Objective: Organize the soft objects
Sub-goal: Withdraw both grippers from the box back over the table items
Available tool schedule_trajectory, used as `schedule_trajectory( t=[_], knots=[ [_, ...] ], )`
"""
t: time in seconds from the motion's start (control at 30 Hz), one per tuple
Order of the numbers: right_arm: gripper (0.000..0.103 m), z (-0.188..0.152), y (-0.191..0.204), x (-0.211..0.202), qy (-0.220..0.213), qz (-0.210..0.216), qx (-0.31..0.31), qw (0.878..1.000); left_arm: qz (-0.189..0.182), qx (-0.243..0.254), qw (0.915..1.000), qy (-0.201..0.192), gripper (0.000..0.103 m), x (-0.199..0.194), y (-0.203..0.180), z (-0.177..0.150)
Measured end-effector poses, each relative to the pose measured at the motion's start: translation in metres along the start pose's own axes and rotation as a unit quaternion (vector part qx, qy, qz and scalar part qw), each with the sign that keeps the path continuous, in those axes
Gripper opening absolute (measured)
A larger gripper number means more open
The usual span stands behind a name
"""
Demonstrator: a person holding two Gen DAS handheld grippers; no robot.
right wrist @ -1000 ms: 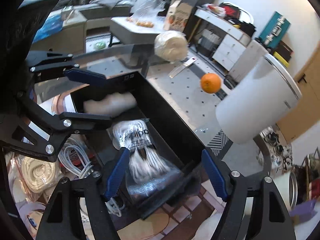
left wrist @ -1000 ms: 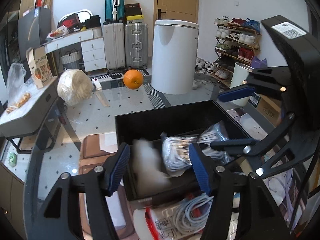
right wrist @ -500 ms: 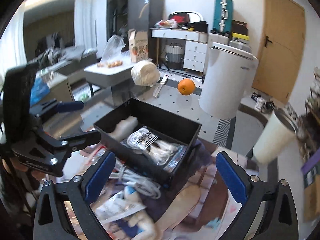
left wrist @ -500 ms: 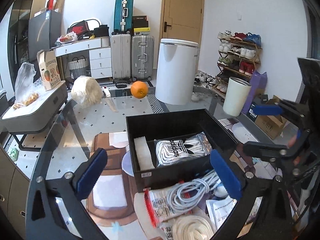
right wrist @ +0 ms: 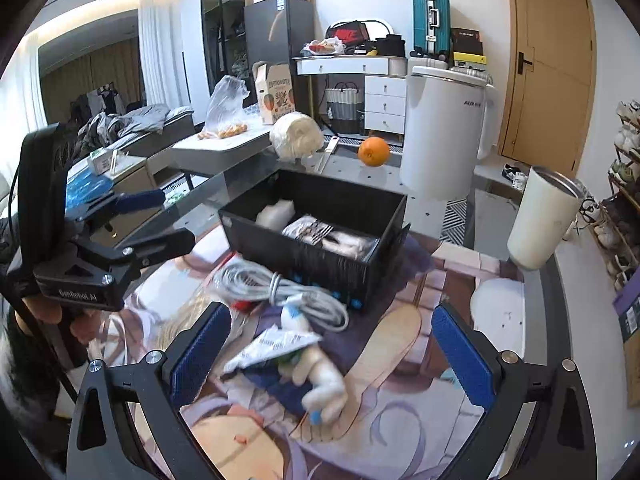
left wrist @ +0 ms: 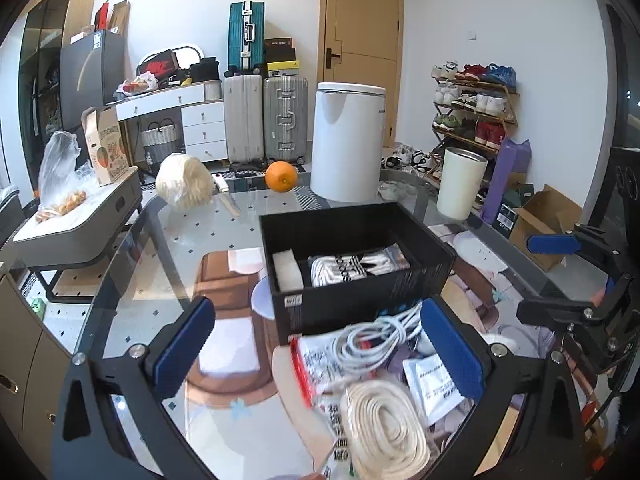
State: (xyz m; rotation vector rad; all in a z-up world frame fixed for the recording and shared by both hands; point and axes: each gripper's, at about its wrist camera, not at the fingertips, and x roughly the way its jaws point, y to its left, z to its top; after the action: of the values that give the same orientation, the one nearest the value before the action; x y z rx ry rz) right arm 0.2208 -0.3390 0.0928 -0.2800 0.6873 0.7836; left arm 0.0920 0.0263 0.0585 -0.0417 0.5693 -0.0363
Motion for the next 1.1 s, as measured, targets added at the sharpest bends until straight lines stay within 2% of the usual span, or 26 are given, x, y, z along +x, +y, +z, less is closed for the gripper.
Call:
schedule_trajectory(
  t=[0.5,1.1],
  knots=[
    [0.102,-0.023,-0.008,0.009,0.03,0.004,0.004,1.0,0.005,0.027,0.9996,0.007,0.103,-0.013,-0.015,-0.031],
    [0.102,-0.033,-0.018,0.033,0.067,0.003,0.024,0.997,0.007,0.033,0.9991,0.024,0.103,-0.004,-0.016,-0.037]
  ],
)
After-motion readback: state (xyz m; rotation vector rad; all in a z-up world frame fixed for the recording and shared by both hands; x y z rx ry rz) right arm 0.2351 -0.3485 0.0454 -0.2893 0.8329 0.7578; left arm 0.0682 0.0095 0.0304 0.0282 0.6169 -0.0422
